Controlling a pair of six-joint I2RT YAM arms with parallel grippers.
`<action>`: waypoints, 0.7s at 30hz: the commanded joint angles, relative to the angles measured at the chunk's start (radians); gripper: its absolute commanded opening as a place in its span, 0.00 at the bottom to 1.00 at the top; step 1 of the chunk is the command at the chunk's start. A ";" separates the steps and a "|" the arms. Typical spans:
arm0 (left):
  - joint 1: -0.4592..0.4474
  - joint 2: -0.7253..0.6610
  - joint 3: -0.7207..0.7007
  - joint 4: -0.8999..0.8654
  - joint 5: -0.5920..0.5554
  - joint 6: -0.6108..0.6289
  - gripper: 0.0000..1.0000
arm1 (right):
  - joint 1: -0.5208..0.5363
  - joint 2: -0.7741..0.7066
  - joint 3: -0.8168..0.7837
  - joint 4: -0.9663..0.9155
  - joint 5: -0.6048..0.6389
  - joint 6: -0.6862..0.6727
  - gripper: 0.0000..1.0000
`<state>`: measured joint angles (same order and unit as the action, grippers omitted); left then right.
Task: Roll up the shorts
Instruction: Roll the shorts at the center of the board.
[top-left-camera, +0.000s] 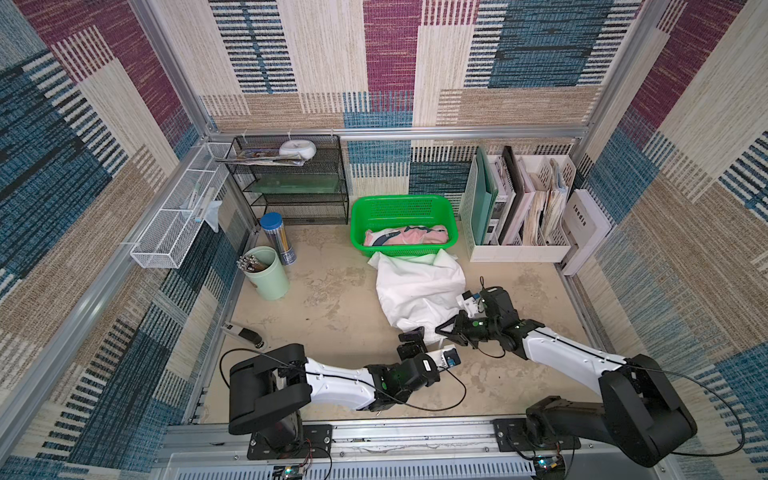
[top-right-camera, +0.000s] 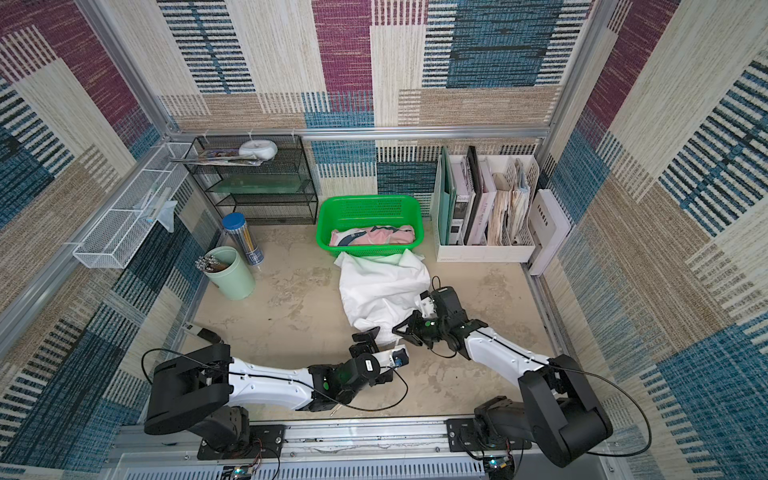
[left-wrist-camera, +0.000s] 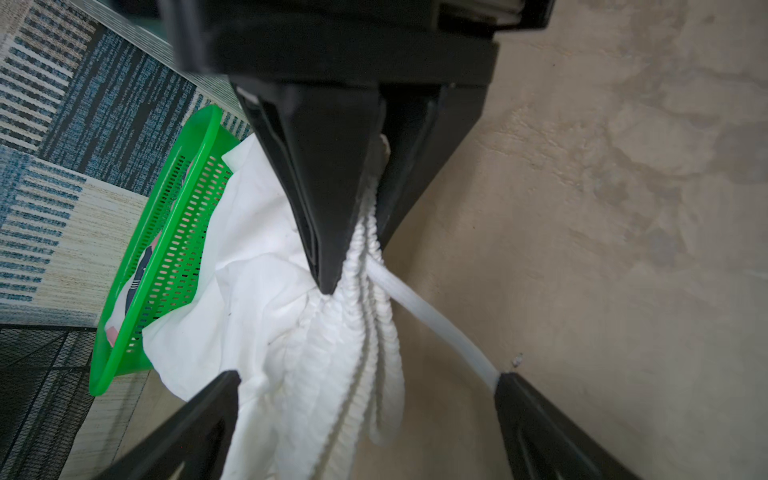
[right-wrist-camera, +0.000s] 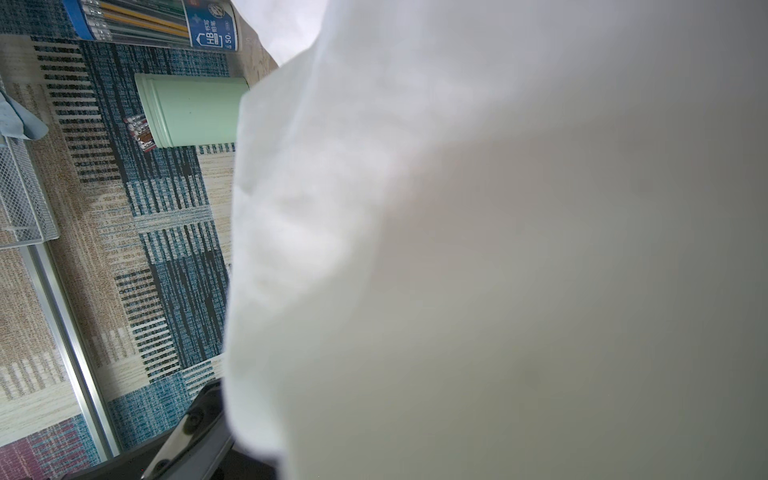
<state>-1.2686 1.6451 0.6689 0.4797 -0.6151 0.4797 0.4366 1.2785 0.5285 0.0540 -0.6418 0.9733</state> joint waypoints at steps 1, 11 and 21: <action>0.008 0.044 0.018 0.093 -0.019 0.036 0.99 | 0.000 -0.005 -0.005 0.023 -0.015 -0.003 0.00; 0.090 0.085 0.013 0.088 0.024 -0.073 0.78 | 0.000 -0.005 -0.004 0.026 -0.023 -0.005 0.00; 0.110 0.128 0.043 0.075 0.102 -0.102 0.57 | 0.000 -0.005 -0.009 0.033 -0.031 -0.006 0.00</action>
<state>-1.1606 1.7580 0.6998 0.5407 -0.5495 0.3958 0.4324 1.2762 0.5190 0.0578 -0.6518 0.9733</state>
